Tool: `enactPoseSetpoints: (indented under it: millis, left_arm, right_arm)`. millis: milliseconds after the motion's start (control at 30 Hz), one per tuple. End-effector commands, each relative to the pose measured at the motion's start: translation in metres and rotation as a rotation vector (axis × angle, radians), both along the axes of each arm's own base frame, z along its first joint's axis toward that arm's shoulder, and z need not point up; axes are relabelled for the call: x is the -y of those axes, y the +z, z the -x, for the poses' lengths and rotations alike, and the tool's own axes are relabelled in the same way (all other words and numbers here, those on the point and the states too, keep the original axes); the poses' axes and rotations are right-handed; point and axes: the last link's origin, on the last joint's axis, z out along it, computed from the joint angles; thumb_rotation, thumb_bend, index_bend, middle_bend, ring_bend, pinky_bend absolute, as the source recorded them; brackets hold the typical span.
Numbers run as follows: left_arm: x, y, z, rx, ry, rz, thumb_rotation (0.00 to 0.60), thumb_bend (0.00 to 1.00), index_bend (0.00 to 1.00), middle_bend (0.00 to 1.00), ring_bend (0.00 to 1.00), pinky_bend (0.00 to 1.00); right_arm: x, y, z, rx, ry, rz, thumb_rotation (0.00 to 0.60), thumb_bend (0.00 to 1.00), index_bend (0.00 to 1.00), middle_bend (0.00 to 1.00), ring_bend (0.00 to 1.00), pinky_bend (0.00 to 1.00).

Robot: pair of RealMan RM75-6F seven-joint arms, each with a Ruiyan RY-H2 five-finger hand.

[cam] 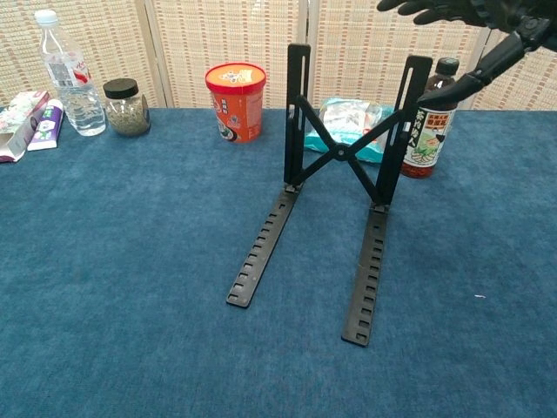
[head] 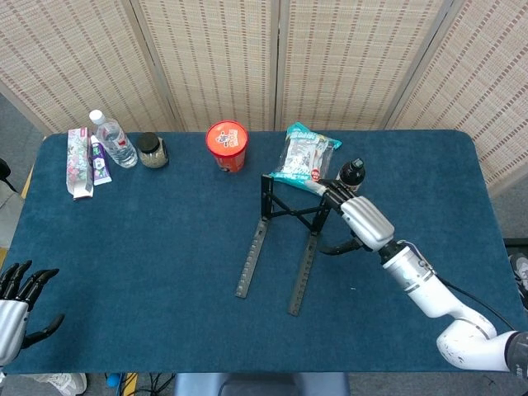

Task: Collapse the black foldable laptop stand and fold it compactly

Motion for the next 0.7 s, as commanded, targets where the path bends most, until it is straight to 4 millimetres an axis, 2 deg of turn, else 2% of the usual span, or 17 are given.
enactPoseSetpoints:
  millis: [33,367,567,700]
  left_arm:
    - [-0.001,-0.001,0.000,0.001,0.001,0.003,0.600,0.18,0.17,0.22,0.05,0.03]
    - [-0.001,-0.002,-0.002,-0.005,0.004,0.005,0.600,0.18,0.17,0.22,0.05,0.02]
    - [0.000,-0.002,-0.001,-0.006,0.009,0.004,0.600,0.18,0.17,0.22,0.05,0.03]
    - [-0.001,-0.002,-0.002,-0.007,0.006,0.002,0.600,0.18,0.17,0.22,0.05,0.03]
  right_arm:
    - [0.001,0.001,0.014,-0.005,-0.066,-0.015,0.600,0.00,0.00,0.12,0.00,0.00]
    - [0.011,-0.014,0.021,0.048,-0.096,-0.096,0.600,0.00,0.00,0.12,0.00,0.00]
    - [0.005,-0.019,0.020,0.088,-0.086,-0.172,0.600,0.00,0.00,0.12,0.00,0.00]
    - [-0.007,-0.018,0.017,0.120,-0.055,-0.236,0.600,0.00,0.00,0.12,0.00,0.00]
